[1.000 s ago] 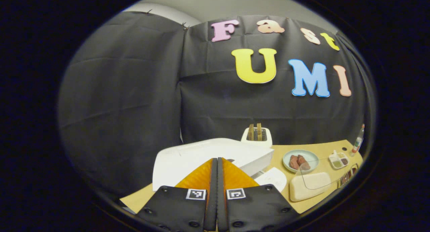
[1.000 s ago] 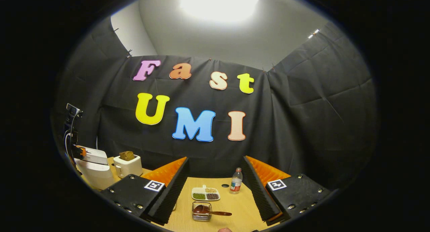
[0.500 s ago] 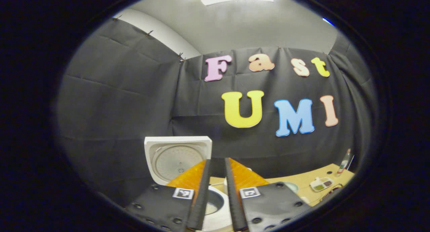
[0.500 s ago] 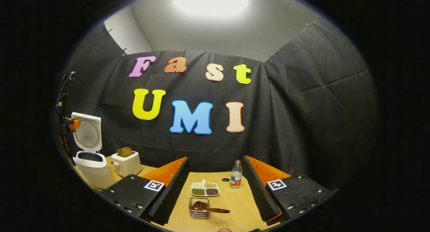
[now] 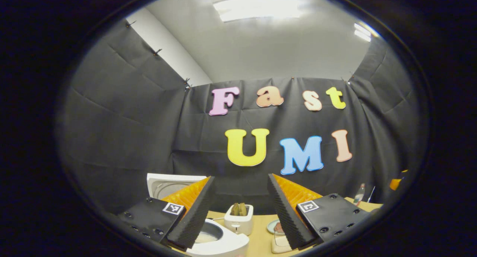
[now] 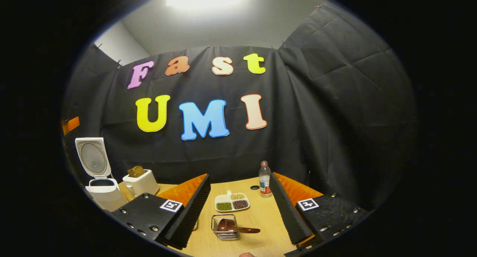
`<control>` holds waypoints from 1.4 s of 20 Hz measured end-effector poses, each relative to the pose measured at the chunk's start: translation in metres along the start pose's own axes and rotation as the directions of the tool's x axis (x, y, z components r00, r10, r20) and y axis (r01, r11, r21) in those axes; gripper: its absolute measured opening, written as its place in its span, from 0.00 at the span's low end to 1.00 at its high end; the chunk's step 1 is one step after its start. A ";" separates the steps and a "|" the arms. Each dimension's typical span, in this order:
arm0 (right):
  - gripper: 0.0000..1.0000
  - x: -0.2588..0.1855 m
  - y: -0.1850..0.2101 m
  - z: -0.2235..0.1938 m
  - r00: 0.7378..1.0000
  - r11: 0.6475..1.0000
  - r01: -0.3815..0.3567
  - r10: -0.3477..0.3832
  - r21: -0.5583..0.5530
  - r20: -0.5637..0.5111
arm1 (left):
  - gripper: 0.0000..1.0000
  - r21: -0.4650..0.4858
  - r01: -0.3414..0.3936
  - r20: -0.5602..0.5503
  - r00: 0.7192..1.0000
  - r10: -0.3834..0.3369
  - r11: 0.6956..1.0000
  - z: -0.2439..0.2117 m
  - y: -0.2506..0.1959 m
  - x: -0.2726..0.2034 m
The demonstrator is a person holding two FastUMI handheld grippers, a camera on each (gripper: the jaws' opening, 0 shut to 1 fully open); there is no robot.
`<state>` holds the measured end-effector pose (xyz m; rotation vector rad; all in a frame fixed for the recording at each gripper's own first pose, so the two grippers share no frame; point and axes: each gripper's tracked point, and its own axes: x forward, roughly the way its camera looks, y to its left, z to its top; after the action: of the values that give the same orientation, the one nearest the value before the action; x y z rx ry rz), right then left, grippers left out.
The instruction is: Close the left gripper, press the button to open the rice cooker; take a wooden spoon from the chopstick holder with the right hand, scoop a spoonful of rice and pour it into the rice cooker, then put the wooden spoon back into the chopstick holder.
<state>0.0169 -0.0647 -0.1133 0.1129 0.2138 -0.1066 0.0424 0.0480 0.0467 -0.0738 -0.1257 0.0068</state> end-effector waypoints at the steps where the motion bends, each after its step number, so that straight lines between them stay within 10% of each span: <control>1: 0.96 0.004 -0.003 -0.008 1.000 1.000 0.004 -0.004 0.004 -0.015 | 0.91 0.006 0.006 0.001 1.000 -0.006 1.000 0.003 -0.001 -0.002; 22: 0.99 0.046 -0.002 -0.194 0.921 0.933 0.106 0.039 0.345 -0.387 | 0.95 0.060 -0.015 -0.057 0.998 0.019 0.998 0.023 0.001 -0.043; 28: 0.69 0.056 0.015 -0.212 0.896 0.905 0.115 0.084 0.411 -0.435 | 0.91 0.091 -0.035 -0.067 0.997 0.041 0.995 0.021 0.011 -0.050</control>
<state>0.0294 -0.0294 -0.3296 0.5809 0.6519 -0.1425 -0.0097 0.0600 0.0607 0.0138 -0.0551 0.0482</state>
